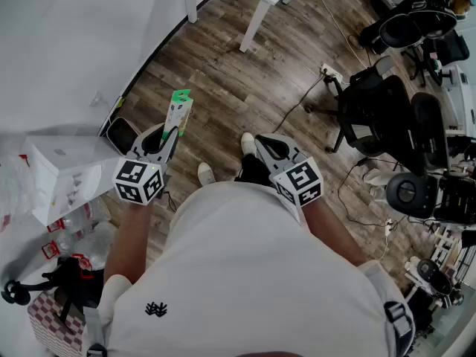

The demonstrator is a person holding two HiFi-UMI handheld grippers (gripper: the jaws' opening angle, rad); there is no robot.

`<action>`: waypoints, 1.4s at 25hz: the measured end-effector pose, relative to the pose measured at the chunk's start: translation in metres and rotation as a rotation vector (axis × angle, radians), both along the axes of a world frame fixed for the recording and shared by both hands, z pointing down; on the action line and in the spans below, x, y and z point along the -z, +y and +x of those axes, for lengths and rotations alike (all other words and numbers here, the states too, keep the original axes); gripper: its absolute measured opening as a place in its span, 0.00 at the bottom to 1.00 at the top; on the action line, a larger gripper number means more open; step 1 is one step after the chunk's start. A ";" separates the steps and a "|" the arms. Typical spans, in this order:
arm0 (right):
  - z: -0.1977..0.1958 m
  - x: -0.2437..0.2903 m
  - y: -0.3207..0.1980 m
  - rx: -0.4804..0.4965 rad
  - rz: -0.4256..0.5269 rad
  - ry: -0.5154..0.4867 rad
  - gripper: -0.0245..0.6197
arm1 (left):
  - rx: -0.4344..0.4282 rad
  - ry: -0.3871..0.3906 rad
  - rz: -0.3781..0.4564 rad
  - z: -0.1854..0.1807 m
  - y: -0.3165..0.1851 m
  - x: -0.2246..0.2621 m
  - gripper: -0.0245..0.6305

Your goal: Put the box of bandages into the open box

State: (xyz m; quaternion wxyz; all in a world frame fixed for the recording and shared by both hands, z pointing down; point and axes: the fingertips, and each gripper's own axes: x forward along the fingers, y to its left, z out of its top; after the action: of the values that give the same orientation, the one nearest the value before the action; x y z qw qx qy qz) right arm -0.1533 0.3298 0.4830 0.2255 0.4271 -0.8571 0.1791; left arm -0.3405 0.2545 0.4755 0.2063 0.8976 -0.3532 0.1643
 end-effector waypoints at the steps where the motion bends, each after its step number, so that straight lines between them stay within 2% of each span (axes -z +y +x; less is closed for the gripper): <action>1: 0.004 0.000 0.000 0.000 -0.002 -0.006 0.05 | 0.001 -0.003 -0.005 0.005 -0.001 0.001 0.18; 8: 0.037 0.000 -0.023 0.010 0.017 -0.044 0.05 | 0.000 -0.022 -0.031 0.050 -0.008 0.005 0.18; 14: 0.085 -0.006 -0.053 0.040 0.021 -0.069 0.05 | 0.035 -0.037 -0.043 0.099 -0.040 0.009 0.18; 20: 0.136 0.000 -0.090 0.077 0.062 -0.078 0.06 | 0.067 -0.053 -0.036 0.146 -0.080 0.019 0.18; 21: 0.146 -0.001 -0.094 0.079 0.060 -0.081 0.07 | 0.071 -0.060 -0.033 0.154 -0.086 0.020 0.18; 23: 0.164 -0.005 -0.099 0.078 0.055 -0.085 0.16 | 0.079 -0.069 -0.027 0.170 -0.095 0.023 0.18; 26: 0.186 -0.012 -0.106 0.077 0.045 -0.087 0.16 | 0.088 -0.069 -0.030 0.193 -0.106 0.024 0.18; 31: 0.205 -0.023 -0.117 0.046 0.014 -0.114 0.16 | 0.073 -0.073 -0.049 0.220 -0.126 0.019 0.18; 35: 0.214 -0.028 -0.140 0.023 0.003 -0.116 0.16 | 0.058 -0.066 -0.043 0.232 -0.161 0.016 0.18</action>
State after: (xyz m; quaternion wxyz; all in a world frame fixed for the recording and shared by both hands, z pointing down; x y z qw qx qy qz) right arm 0.0607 0.1894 0.5107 0.1768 0.4062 -0.8740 0.1996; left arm -0.1082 0.0940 0.4596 0.2182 0.8765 -0.3821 0.1954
